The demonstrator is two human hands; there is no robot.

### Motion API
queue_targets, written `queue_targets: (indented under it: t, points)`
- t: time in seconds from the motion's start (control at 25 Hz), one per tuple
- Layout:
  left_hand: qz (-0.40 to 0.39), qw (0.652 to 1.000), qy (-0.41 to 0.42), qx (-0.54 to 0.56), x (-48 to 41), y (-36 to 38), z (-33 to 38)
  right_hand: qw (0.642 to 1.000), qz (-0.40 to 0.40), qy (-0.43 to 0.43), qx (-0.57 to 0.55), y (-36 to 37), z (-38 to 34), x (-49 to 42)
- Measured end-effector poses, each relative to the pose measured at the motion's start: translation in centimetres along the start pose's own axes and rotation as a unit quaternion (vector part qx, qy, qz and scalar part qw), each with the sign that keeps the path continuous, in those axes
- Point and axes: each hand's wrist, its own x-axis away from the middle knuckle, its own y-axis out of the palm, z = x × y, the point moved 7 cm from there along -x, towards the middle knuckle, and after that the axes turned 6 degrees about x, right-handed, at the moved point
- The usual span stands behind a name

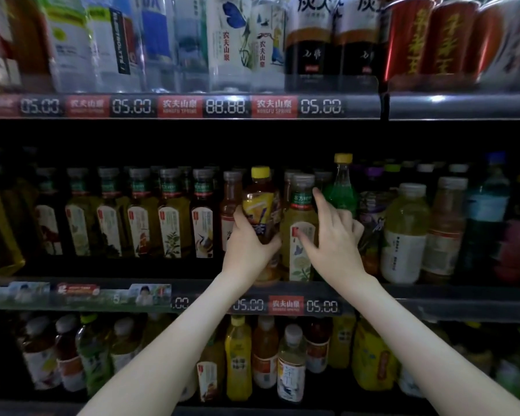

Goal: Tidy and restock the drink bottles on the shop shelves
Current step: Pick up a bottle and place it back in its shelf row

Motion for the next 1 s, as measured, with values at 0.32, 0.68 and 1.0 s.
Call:
queue_targets:
  t: [0.32, 0.68, 1.0]
  points:
    - [0.159, 0.974, -0.016, 0.162, 2.6, -5.3, -1.8, 0.992, -0.058, 0.101, 0.038, 2.7, -1.2, -0.7]
    - [0.183, 0.967, 0.064, 0.165, 4.5, -9.5, -1.5, 0.984, -0.059, 0.167, 0.008, 1.4, -1.6, -0.7]
    - [0.208, 0.954, 0.072, 0.204, 6.6, -12.3, -0.9, 0.968, -0.075, 0.126, -0.202, 0.3, -3.6, 1.8]
